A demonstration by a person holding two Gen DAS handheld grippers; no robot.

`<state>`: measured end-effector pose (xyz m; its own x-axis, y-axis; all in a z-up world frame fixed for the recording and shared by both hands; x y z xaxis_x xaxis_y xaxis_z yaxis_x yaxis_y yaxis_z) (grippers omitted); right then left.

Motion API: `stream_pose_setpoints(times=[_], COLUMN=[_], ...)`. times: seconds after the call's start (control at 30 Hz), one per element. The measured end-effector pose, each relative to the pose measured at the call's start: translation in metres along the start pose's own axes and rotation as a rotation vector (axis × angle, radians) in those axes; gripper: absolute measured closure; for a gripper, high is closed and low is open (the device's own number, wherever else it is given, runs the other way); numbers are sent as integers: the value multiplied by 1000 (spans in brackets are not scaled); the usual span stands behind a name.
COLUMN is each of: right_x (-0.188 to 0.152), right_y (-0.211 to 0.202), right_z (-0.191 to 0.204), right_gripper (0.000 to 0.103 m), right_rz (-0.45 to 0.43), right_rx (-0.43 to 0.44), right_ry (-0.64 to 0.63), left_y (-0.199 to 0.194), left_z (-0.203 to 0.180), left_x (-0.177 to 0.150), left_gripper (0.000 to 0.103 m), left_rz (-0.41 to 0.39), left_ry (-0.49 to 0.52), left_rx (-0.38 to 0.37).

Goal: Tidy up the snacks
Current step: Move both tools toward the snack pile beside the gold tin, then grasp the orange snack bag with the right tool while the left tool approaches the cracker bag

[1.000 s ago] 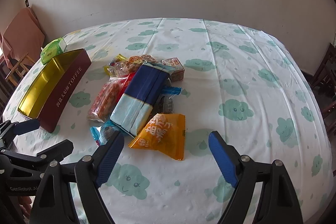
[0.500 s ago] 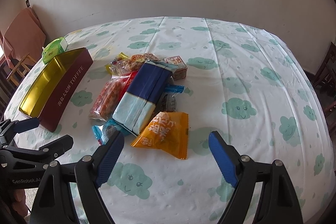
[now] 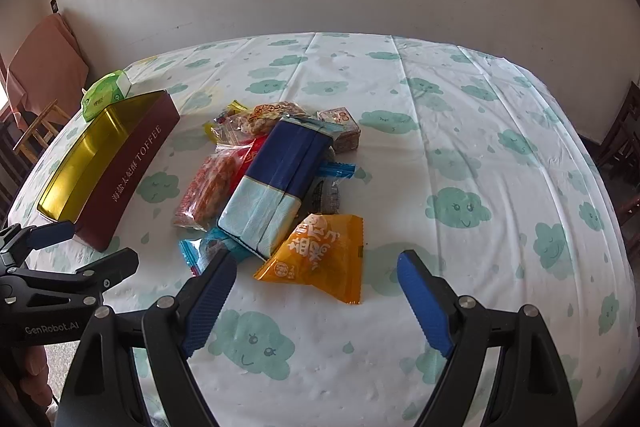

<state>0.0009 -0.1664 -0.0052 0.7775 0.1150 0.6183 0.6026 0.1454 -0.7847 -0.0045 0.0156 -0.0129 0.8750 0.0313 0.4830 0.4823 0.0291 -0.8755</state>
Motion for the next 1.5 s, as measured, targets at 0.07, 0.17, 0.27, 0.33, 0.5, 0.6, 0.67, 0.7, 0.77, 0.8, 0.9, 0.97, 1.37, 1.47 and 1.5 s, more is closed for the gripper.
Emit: stream_pose_setpoints(times=[0.07, 0.17, 0.27, 0.33, 0.5, 0.6, 0.67, 0.7, 0.77, 0.8, 0.9, 0.97, 1.37, 1.47, 1.5], right_x=[0, 0, 0, 0, -2, -2, -2, -2, -2, -2, -2, -1, -2, -1, -1], right_y=[0, 1, 1, 1, 3, 4, 7, 8, 13, 16, 24, 29, 53, 53, 53], right_z=[0, 1, 0, 1, 2, 1, -1, -1, -3, -4, -6, -7, -15, -21, -23], right_gripper=[18, 18, 18, 18, 18, 18, 18, 18, 19, 20, 27, 28, 52, 52, 52], right_rz=[0, 0, 0, 0, 3, 4, 5, 7, 14, 20, 36, 38, 56, 51, 49], right_rx=[1, 1, 1, 3, 4, 1, -1, -5, -9, -15, -10, -13, -18, -14, -13], right_ry=[0, -1, 0, 0, 2, 2, 5, 6, 11, 13, 28, 35, 35, 39, 43], left_y=[0, 1, 2, 1, 2, 2, 2, 2, 3, 4, 5, 6, 12, 15, 16], left_z=[0, 2, 5, 5, 5, 5, 5, 4, 3, 2, 0, -1, -11, -12, -13], left_x=[0, 0, 2, 2, 2, 2, 2, 1, 2, 2, 4, 5, 18, 22, 24], left_gripper=[2, 2, 2, 2, 2, 2, 2, 2, 2, 2, 2, 2, 2, 2, 2], left_rz=[0, 1, 0, -1, 6, 4, 5, 4, 4, 4, 4, 3, 0, 3, 5], left_ry=[2, 2, -2, -2, -4, -6, -5, -4, 0, 2, 7, 13, 35, 36, 35], left_rx=[1, 3, 5, 7, 11, 10, 12, 11, 11, 9, 1, 0, -25, -27, -29])
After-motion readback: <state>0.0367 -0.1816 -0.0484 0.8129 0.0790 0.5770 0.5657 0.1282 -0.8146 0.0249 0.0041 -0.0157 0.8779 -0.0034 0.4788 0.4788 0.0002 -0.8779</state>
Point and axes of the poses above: each gripper's, at about its wrist camera, not at the fingertips, and y roughly the way its jaws point, z to its left, x to its top, the point moved 1 cm from there along y, roughly the way its jaws point, and after that the axes turned 1 degree about -y, right-handed, at the moved point
